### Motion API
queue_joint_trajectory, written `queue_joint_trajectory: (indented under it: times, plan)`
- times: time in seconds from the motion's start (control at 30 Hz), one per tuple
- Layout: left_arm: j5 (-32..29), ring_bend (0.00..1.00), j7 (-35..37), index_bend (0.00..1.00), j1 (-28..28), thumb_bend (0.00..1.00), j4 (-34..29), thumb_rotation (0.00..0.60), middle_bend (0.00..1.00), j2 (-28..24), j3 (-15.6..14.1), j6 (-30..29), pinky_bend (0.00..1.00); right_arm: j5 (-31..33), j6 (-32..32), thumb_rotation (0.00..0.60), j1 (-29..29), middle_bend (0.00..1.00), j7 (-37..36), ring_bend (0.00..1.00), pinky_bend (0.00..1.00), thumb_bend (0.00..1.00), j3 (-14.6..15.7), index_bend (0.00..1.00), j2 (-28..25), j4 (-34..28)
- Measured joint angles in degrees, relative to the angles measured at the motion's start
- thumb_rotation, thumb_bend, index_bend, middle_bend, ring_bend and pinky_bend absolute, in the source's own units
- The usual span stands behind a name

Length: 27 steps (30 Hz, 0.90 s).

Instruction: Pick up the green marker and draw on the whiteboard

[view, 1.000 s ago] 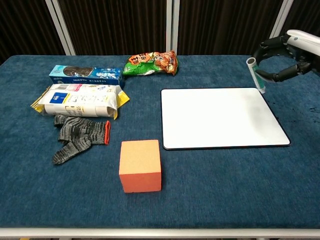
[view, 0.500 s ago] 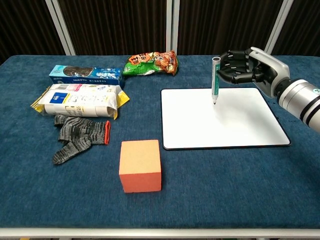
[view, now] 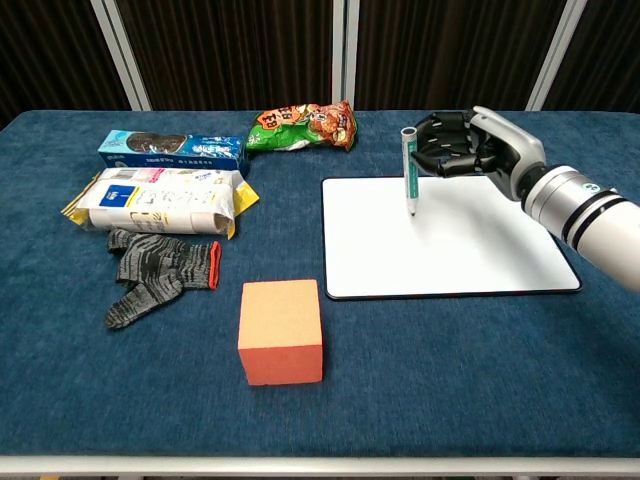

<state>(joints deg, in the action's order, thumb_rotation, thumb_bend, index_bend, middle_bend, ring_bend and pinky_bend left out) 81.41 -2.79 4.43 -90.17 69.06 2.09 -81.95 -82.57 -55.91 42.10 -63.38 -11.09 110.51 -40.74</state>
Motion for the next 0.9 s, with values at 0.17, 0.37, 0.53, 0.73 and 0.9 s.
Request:
queue_joint_trajectory:
  times: [0.17,0.37,0.53,0.73,0.9]
  plan:
    - [-0.2,0.00,0.0,0.13,-0.1,0.07,0.2,0.600,0.07,0.2,-0.1,0.2,0.00,-2.5,-0.7,0.600,-0.1,0.54,-1.0,0.27,0.17,0.51,2.5,0.60,0.2,-1.5]
    - [0.2,0.00,0.0,0.13,-0.1,0.07,0.1,0.600,0.07,0.2,-0.1,-0.1,0.00,-5.6,-3.0,0.600,-0.4,0.54,-2.6,0.27,0.17,0.51,5.2,0.60,-0.5,-7.8]
    - [0.2,0.00,0.5,0.13,-0.3,0.07,0.4,0.600,0.07,0.2,-0.2,-0.4,0.00,-6.3,-6.2,0.600,-1.3,0.54,-1.4,0.27,0.17,0.51,5.4,0.60,-2.8,-11.0]
    - [0.3,0.00,0.7,0.13,-0.2,0.07,0.6,0.600,0.07,0.6,-0.4,0.0,0.00,-3.5,-4.9,0.600,-2.1,0.54,1.2,0.27,0.17,0.52,4.1,0.60,-4.3,-10.6]
    - [0.3,0.00,0.7,0.13,-0.2,0.07,0.6,0.600,0.07,0.5,-0.3,-0.1,0.00,-2.3,-3.1,0.600,-2.0,0.54,1.7,0.27,0.17,0.52,3.6,0.60,-3.3,-8.0]
